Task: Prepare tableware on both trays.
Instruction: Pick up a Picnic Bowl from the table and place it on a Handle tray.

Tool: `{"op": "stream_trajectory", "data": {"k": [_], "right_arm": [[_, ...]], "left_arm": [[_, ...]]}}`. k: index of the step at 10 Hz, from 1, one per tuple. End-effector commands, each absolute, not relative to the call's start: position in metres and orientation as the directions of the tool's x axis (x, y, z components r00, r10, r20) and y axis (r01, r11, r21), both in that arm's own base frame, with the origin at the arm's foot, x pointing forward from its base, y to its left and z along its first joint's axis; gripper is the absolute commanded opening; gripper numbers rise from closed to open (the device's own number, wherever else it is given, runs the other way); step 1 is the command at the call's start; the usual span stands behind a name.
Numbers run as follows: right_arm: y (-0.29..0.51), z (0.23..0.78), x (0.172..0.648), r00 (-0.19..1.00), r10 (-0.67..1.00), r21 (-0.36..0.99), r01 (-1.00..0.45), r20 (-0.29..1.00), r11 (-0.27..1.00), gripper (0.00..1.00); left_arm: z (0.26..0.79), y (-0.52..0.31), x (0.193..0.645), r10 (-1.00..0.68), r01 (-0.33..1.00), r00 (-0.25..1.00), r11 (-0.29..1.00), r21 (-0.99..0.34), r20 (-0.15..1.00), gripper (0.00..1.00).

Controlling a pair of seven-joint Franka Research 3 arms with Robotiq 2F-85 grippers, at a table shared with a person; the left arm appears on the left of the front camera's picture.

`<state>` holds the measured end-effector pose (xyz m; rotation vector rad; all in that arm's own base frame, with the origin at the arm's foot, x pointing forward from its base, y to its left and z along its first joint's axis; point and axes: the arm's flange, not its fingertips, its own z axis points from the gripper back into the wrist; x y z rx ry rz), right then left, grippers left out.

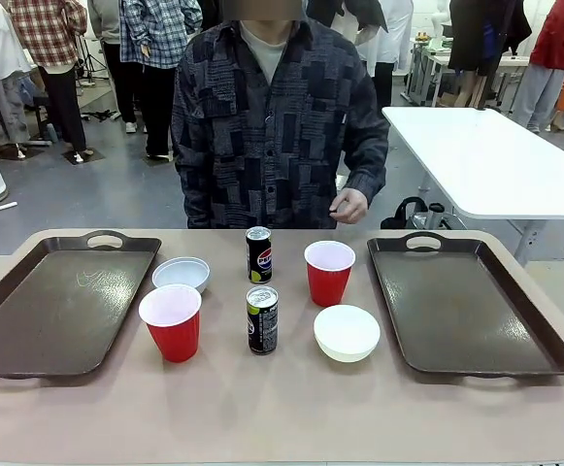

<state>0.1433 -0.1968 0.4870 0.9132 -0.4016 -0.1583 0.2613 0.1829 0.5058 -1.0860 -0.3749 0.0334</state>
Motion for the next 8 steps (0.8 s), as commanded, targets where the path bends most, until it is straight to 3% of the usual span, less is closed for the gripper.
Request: {"op": "stream_trajectory", "data": {"k": [1, 8], "right_arm": [[-0.197, 0.4893, 0.1421, 0.909, -0.3, 0.8, -0.057, 0.29, 0.598, 1.0], [-0.197, 0.4893, 0.1421, 0.909, -0.3, 0.8, -0.057, 0.29, 0.598, 1.0]], "left_arm": [[0.5047, 0.1858, 0.2626, 0.224, 0.145, 0.933, 0.48, -0.865, 0.281, 1.0], [0.5047, 0.1858, 0.2626, 0.224, 0.145, 0.933, 0.48, -0.865, 0.281, 1.0]]}}
